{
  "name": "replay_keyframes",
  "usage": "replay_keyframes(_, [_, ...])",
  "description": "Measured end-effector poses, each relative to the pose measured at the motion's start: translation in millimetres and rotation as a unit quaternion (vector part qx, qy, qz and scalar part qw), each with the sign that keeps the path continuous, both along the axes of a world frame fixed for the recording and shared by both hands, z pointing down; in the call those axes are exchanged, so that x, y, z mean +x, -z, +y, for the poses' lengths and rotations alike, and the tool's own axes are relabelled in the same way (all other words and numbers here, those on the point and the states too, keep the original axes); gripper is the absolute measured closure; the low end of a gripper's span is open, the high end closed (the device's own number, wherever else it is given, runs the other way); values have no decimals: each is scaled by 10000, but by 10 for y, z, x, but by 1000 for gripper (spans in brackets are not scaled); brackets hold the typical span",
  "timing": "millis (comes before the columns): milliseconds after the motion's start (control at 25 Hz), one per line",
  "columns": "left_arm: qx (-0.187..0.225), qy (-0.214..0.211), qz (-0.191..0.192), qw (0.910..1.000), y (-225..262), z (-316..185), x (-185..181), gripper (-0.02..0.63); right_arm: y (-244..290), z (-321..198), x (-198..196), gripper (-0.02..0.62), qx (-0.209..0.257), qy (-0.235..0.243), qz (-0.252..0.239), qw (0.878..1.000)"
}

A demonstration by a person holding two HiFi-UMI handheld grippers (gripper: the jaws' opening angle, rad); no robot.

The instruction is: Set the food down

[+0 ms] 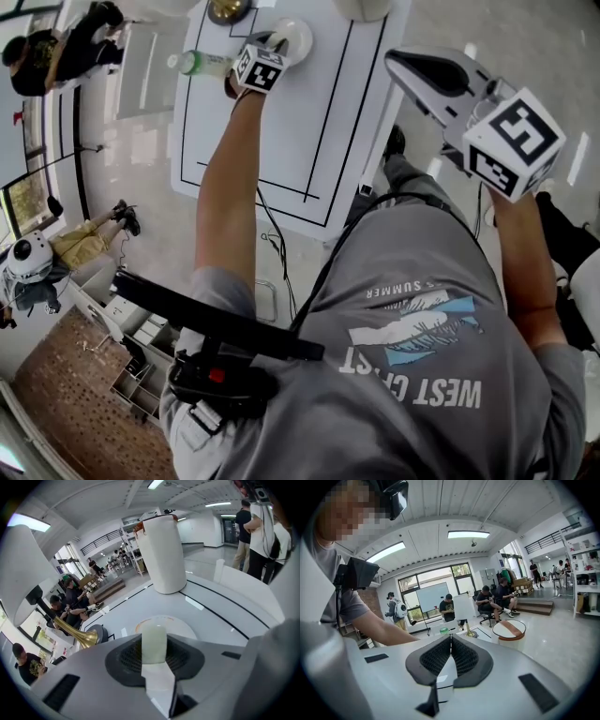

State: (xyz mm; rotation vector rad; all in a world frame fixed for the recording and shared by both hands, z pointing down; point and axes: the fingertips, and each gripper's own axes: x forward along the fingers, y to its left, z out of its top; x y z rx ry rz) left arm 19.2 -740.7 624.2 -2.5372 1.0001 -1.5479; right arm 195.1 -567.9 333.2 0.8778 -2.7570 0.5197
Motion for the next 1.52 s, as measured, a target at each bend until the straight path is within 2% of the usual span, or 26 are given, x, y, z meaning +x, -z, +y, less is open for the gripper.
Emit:
replay_keyframes(160, [48, -76, -270, 9996, -150, -71, -14, 502, -102, -33, -17, 588, -92, 62, 41, 9999])
replay_keyframes(440, [186, -463, -1017, 9936, -258, -132, -13, 502, -221, -89, -63, 588, -192, 121, 104, 9997])
replay_keyframes(560, [292, -678, -1434, 9869, -329, -156, -40, 502, -290, -103, -97, 588, -250, 156, 126, 9995])
replay_keyframes(720, [431, -956, -1731, 9793, -370, -177, -38, 502, -360, -112, -125, 588, -306, 176, 134, 9993])
replay_keyframes(960, [658, -1561, -2316, 9579, -409, -143, -52, 502, -424, -99, -188, 588, -361, 168, 186, 9990])
replay_keyframes(1240, [731, -1920, -2720, 9401, -456, -105, -105, 500, -467, -59, -251, 588, -365, 202, 257, 9988])
replay_keyframes(1520, [558, -2114, -2784, 9352, -445, -26, -72, 497, -453, -18, -276, 588, -379, 200, 277, 9987])
